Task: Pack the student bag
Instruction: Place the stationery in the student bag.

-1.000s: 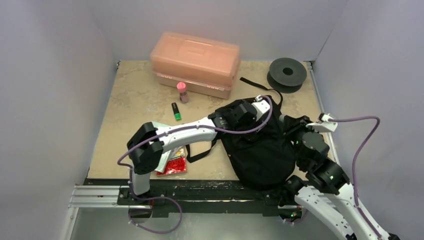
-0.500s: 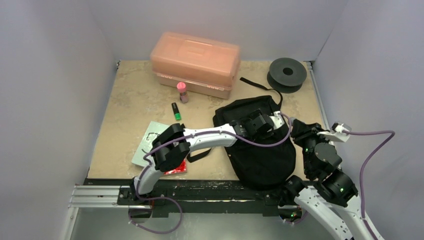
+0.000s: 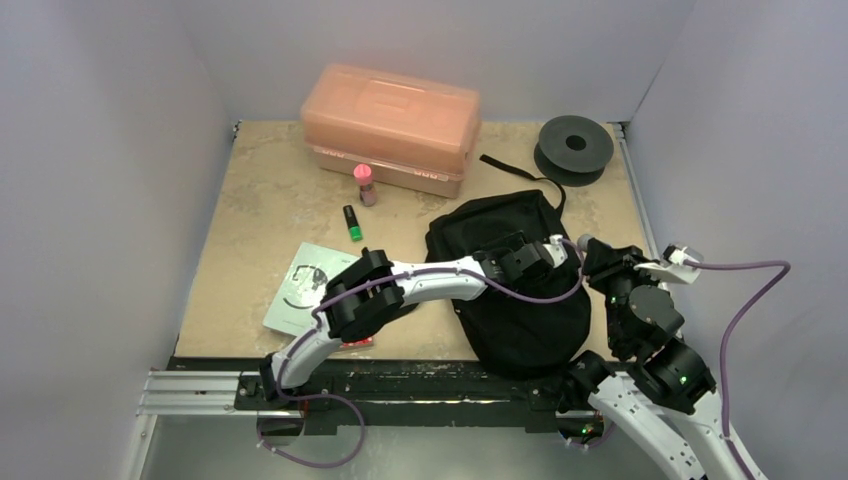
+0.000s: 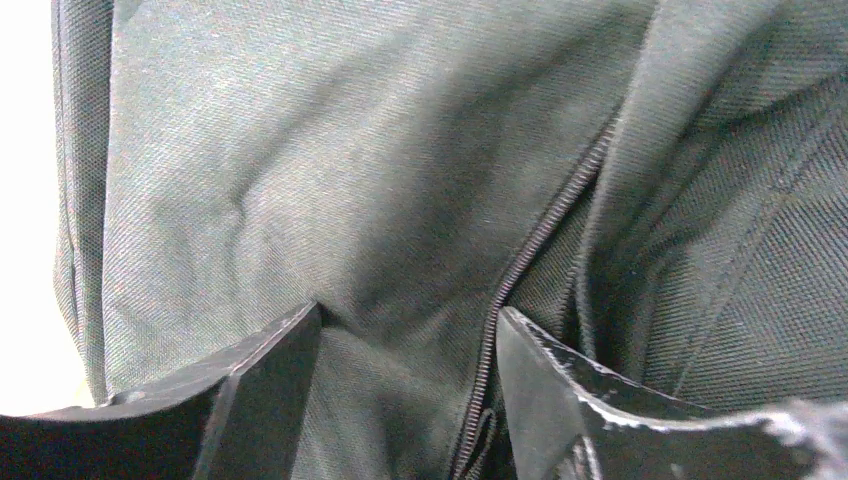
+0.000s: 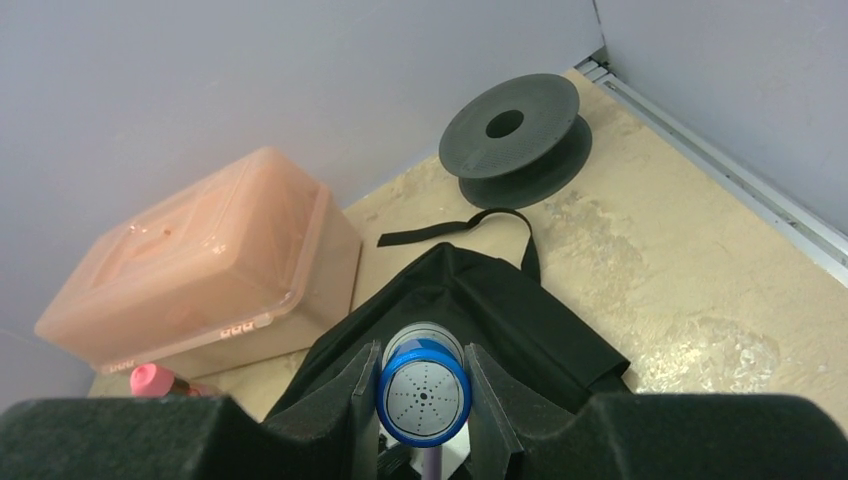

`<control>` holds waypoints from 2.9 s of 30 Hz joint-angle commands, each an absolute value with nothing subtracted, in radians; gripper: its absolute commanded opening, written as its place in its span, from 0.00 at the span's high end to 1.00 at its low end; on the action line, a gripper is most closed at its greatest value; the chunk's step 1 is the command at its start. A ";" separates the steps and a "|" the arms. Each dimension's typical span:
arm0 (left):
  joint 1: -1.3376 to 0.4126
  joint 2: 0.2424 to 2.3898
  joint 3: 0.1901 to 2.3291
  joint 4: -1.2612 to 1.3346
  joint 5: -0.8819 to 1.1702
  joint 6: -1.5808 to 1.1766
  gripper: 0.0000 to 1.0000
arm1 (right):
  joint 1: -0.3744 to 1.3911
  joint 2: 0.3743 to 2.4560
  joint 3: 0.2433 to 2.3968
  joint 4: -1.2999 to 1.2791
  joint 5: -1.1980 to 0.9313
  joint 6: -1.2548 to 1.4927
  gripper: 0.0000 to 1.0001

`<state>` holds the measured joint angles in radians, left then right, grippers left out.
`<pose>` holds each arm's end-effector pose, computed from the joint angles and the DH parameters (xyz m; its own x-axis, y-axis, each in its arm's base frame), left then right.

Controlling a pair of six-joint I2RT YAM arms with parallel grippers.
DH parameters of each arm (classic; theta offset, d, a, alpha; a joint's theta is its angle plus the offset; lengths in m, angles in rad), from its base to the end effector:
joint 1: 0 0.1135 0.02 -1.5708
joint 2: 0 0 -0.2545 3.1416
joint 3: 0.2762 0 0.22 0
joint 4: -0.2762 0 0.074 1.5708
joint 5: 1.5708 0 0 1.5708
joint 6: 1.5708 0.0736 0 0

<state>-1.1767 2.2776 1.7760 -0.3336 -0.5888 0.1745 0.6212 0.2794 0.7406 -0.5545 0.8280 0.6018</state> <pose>0.2261 -0.4371 0.1576 -0.1719 0.7894 -0.5894 0.6647 0.5345 0.5220 0.0815 -0.0083 0.3201 0.0523 0.5083 -0.8596 0.2100 0.8359 0.5071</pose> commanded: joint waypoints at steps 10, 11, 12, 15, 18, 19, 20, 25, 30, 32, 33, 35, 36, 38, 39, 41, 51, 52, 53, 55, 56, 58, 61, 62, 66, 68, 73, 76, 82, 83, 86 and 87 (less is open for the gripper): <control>-1.135 2.107 1.704 -0.301 -0.536 0.044 1.00 | 0.625 0.384 0.739 -0.655 0.935 0.850 1.00; -1.127 2.086 1.697 -0.308 -0.519 0.028 1.00 | 0.624 0.392 0.739 -0.662 0.949 0.865 1.00; -1.120 2.064 1.692 -0.316 -0.499 0.013 1.00 | 0.625 0.403 0.744 -0.676 0.966 0.883 1.00; -1.096 1.991 1.639 -0.306 -0.403 -0.055 1.00 | 0.625 0.437 0.770 -0.705 1.025 0.898 1.00; -1.052 1.936 1.583 -0.286 -0.252 -0.147 1.00 | 0.625 0.464 0.816 -0.709 1.072 0.860 1.00; -1.035 1.924 1.567 -0.276 -0.196 -0.179 1.00 | 0.625 0.471 0.823 -0.709 1.080 0.849 1.00; -1.020 1.911 1.554 -0.269 -0.146 -0.208 1.00 | 0.626 0.476 0.823 -0.708 1.074 0.842 1.00; -0.957 1.865 1.525 -0.226 0.079 -0.328 1.00 | 0.624 0.482 0.698 -0.507 0.740 0.780 1.00; -0.947 1.818 1.538 -0.220 0.216 -0.367 1.00 | 0.625 0.551 0.569 -0.261 0.461 0.839 1.00; -0.946 1.798 1.533 -0.218 0.256 -0.390 1.00 | 0.625 0.595 0.537 -0.179 0.424 0.847 1.00; -0.946 1.789 1.531 -0.219 0.274 -0.400 1.00 | 0.624 0.616 0.524 -0.145 0.412 0.846 1.00; -0.946 1.770 1.528 -0.223 0.303 -0.422 1.00 | 0.624 0.641 0.495 -0.074 0.398 0.843 1.00; -0.945 1.763 1.529 -0.228 0.313 -0.433 1.00 | 0.624 0.646 0.475 -0.047 0.391 0.847 1.00; -0.945 1.753 1.529 -0.235 0.323 -0.455 1.00 | 0.623 0.643 0.432 -0.005 0.367 0.852 1.00; -0.943 1.750 1.529 -0.234 0.329 -0.465 1.00 | 0.623 0.638 0.411 0.026 0.349 0.853 1.00; -0.939 1.750 1.531 -0.226 0.345 -0.491 1.00 | 0.624 0.625 0.367 0.073 0.322 0.846 1.00; -0.913 1.809 1.540 -0.160 0.460 -0.624 1.00 | 0.623 0.612 0.178 0.353 0.238 0.848 0.99; -0.911 1.812 1.540 -0.152 0.470 -0.632 1.00 | 0.623 0.625 0.159 0.396 0.237 0.862 0.98; -0.911 1.815 1.541 -0.151 0.477 -0.639 1.00 | 0.623 0.640 0.143 0.434 0.238 0.889 0.97; -0.911 1.820 1.541 -0.152 0.484 -0.650 1.00 | 0.609 0.674 0.120 0.502 0.228 0.969 0.98; -0.909 1.820 1.540 -0.157 0.486 -0.651 1.00 | 0.596 0.692 0.105 0.549 0.204 1.018 0.98; -0.907 1.822 1.541 -0.175 0.477 -0.646 1.00 | 0.567 0.731 0.088 0.640 0.157 1.108 0.98; -0.902 1.822 1.540 -0.208 0.462 -0.635 1.00 | 0.517 0.817 0.105 0.676 0.100 1.204 0.98; -0.901 1.822 1.539 -0.218 0.458 -0.631 1.00 | 0.499 0.841 0.107 0.692 0.083 1.220 0.98; -0.897 1.830 1.547 -0.268 0.444 -0.612 1.00 | 0.464 0.929 0.095 0.765 0.103 1.224 0.98; -0.894 1.832 1.551 -0.296 0.431 -0.606 0.95 | 0.441 0.985 0.096 0.815 0.091 1.224 0.98; -0.884 1.783 1.540 -0.368 0.341 -0.536 0.60 | 0.416 1.096 0.131 0.869 0.036 1.185 0.95; -0.874 1.723 1.522 -0.408 0.265 -0.476 0.51 | 0.414 1.148 0.155 0.866 0.003 1.185 0.95; -0.793 1.617 1.418 -0.403 0.126 -0.456 0.46 | 0.415 1.241 0.189 0.901 -0.089 1.052 0.92; -0.773 1.608 1.401 -0.401 0.104 -0.468 0.45 | 0.415 1.253 0.195 0.914 -0.107 1.040 0.92; -0.724 1.601 1.353 -0.394 0.063 -0.506 0.47 | 0.415 1.290 0.218 0.926 -0.151 1.009 0.90; -0.712 1.604 1.337 -0.383 0.058 -0.515 0.48 | 0.415 1.304 0.231 0.922 -0.164 0.996 0.87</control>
